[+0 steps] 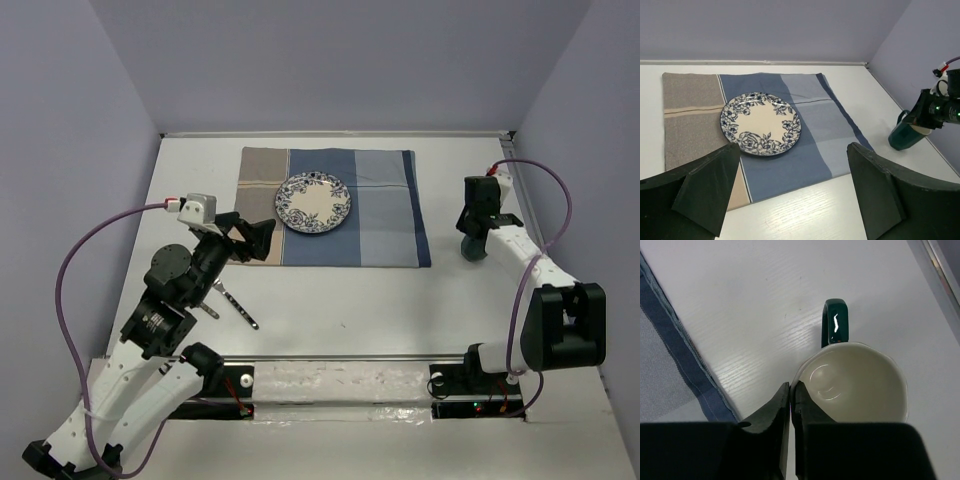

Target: Set the dinner table for one person

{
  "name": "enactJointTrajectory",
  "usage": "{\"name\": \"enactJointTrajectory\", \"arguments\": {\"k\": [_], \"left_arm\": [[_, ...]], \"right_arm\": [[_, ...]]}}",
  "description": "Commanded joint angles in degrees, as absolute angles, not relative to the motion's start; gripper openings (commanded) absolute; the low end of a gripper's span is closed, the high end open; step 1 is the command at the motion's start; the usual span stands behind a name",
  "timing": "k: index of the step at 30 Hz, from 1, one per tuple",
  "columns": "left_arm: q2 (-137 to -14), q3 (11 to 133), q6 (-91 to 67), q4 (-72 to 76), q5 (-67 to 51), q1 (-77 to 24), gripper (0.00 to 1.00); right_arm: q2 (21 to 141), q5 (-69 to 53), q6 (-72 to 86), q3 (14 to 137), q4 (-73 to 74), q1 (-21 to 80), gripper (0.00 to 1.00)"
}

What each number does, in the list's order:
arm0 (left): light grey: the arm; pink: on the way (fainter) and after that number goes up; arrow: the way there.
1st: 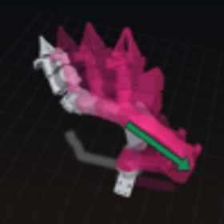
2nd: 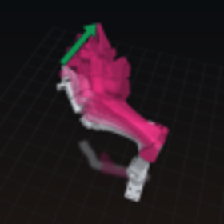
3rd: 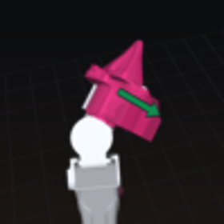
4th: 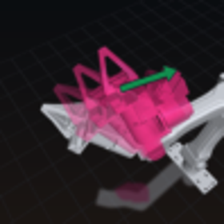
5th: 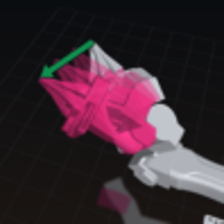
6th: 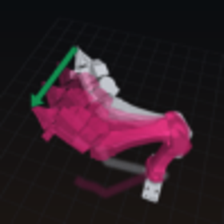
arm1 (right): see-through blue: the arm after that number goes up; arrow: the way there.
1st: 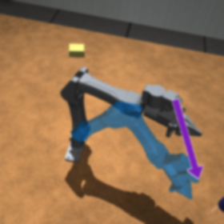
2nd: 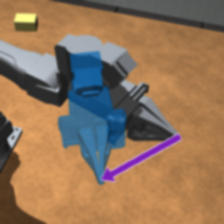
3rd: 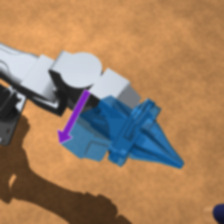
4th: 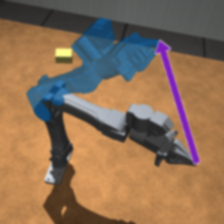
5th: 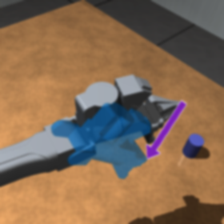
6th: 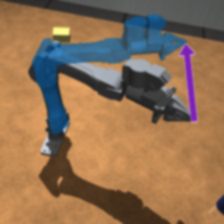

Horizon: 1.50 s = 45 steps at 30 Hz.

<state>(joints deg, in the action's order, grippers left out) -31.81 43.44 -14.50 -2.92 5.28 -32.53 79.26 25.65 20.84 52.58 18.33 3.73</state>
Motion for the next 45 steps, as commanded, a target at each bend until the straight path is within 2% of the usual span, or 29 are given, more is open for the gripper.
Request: {"name": "enactJointTrajectory", "arguments": {"k": [1,2,12,20,26,35,45], "left_arm": [[-30.7,42.8,-11.6,-2.0,6.1,-32.5,0.99],[-30.4,42.8,-11.5,-2.0,6.1,-32.5,0.99],[-29.8,42.5,-11.2,-1.9,6.4,-32.3,0.99],[-29.2,42.1,-10.8,-1.6,6.6,-31.8,0.99],[-29.2,42.0,-10.5,-1.5,8.3,-31.6,0.99],[-29.3,41.8,-10.1,-1.8,10.0,-31.1,0.99],[-30.1,41.6,-10.0,-1.7,9.2,-29.1,0.99]], "right_arm": [[78.8,26.4,21.3,54.1,17.1,3.4,0.02],[78.7,26.7,21.2,54.1,17.2,3.4,0.00],[73.1,23.8,18.2,59.1,18.8,3.4,0.00],[75.5,22.7,14.4,68.3,18.3,10.3,0.00],[85.4,21.5,7.7,79.4,18.2,14.9,0.00],[100.7,15.0,2.1,96.8,18.0,15.5,0.00],[118.3,14.1,-3.8,115.7,20.2,18.2,0.00]]}}
